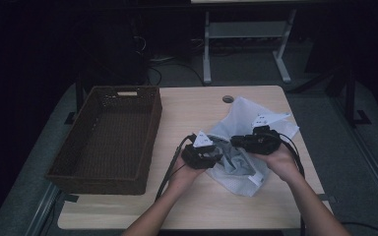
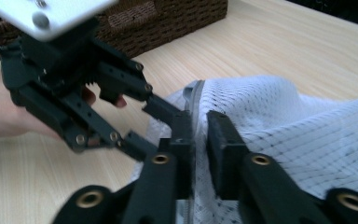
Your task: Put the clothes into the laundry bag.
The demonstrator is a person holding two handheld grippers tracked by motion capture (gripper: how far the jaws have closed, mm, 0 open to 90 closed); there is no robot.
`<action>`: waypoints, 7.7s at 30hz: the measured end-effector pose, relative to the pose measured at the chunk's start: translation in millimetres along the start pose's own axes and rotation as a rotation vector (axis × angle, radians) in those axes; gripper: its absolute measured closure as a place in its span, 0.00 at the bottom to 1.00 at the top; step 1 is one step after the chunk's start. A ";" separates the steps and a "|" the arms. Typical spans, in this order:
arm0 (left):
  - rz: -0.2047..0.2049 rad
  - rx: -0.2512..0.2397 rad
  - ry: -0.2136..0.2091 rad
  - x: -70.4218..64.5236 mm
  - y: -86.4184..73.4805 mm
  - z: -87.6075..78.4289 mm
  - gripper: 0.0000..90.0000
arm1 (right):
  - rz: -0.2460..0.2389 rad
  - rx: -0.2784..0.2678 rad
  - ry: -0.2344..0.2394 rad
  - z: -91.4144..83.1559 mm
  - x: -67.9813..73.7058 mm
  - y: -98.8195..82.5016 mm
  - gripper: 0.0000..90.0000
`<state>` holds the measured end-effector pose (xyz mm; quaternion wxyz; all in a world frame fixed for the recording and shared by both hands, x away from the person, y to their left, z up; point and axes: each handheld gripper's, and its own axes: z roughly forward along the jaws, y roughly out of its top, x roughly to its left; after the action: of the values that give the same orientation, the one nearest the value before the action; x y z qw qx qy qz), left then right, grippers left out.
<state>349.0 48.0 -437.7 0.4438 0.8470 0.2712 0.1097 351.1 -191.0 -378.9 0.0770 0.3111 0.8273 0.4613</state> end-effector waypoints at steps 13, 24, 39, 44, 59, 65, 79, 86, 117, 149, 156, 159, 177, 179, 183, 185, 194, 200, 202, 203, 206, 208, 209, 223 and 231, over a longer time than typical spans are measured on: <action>0.001 0.012 -0.014 -1.2 -0.9 1.6 0.63 | 0.013 0.108 -0.099 -35.6 9.6 -62.8 0.70; 0.012 0.005 -0.049 -6.9 3.3 -6.5 0.62 | -0.080 0.214 -0.171 -19.7 21.8 -68.5 0.90; 0.086 0.120 -0.126 -49.9 -2.5 29.7 0.58 | -0.013 0.099 -0.081 -43.9 17.5 -60.2 0.97; 0.083 0.099 -0.126 -45.5 2.2 40.3 0.93 | -0.013 0.078 -0.065 -46.9 18.4 -58.1 0.97; 0.072 -0.079 -0.105 -42.6 33.0 42.4 0.97 | -0.010 0.032 -0.055 -55.9 23.0 -51.9 0.97; 0.054 -0.087 -0.013 -36.8 24.3 69.8 0.97 | -0.001 -0.007 -0.047 -63.1 24.9 -48.7 0.97; 0.011 -0.061 -0.080 -37.5 25.6 51.3 0.74 | 0.011 -0.011 -0.050 -63.7 21.8 -49.7 0.97; 0.059 -0.003 -0.057 -29.9 19.0 11.3 0.62 | 0.006 -0.005 -0.054 -62.4 20.4 -50.8 0.97; 0.006 0.006 0.089 14.7 -5.9 20.4 0.71 | 0.005 0.010 -0.048 -57.0 19.4 -52.0 0.97; -0.026 -0.169 0.060 -21.2 33.9 78.7 0.93 | -0.009 -0.033 -0.036 -68.8 20.6 -47.7 0.98; -0.031 -0.120 0.011 -15.8 31.9 49.0 0.76 | 0.000 -0.015 -0.036 -62.5 18.5 -49.3 0.97; -0.012 -0.078 0.001 -9.5 28.0 25.0 0.71 | 0.000 -0.005 -0.030 -57.1 19.3 -49.3 0.97; -0.016 0.009 -0.007 2.2 -13.1 -15.9 0.67 | -0.114 0.078 -0.103 -17.0 40.5 -15.8 0.69; -0.013 0.015 -0.008 1.7 -13.6 -15.8 0.67 | -0.146 0.104 -0.142 -9.8 45.1 -7.0 0.66; -0.018 0.008 -0.007 2.1 -14.1 -17.8 0.67 | -0.214 0.176 -0.226 9.2 44.3 1.6 0.66; -0.019 0.007 -0.007 2.9 -14.6 -18.8 0.67 | -0.227 0.208 -0.269 16.6 39.8 0.0 0.75; 0.000 -0.011 -0.053 -1.7 -14.2 -12.4 0.57 | -0.113 0.142 -0.172 8.4 21.9 3.9 0.97; 0.029 -0.046 -0.092 -11.7 -9.3 -5.2 0.48 | -0.098 0.010 -0.134 -13.4 25.2 32.3 0.97; 0.024 -0.045 -0.090 -12.5 -8.6 -4.6 0.47 | -0.096 -0.029 -0.145 -21.1 26.4 42.8 0.98; 0.023 -0.046 -0.093 -12.5 -8.6 -4.4 0.47 | -0.090 -0.045 -0.145 -24.0 26.6 46.5 0.98; 0.024 -0.049 -0.093 -13.1 -7.3 -3.2 0.46 | -0.084 -0.084 -0.135 -30.4 27.0 54.6 0.98; 0.026 -0.050 -0.077 -13.8 -5.2 -0.6 0.46 | -0.085 -0.101 -0.127 -32.8 28.7 58.0 0.98; 0.030 -0.041 -0.062 -15.1 -4.0 1.7 0.45 | -0.087 -0.110 -0.123 -33.2 29.7 59.1 0.98; 0.057 -0.125 -0.029 -15.3 16.4 -24.7 0.94 | -0.092 -0.155 -0.078 -41.7 35.8 62.1 0.98; 0.060 -0.240 -0.007 -14.4 46.9 -62.1 0.94 | -0.081 -0.196 -0.009 -39.0 44.6 69.2 0.98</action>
<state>327.5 61.5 -362.7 0.5396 0.7958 0.2291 0.1517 330.3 -166.4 -293.7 0.1294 0.2702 0.7898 0.5351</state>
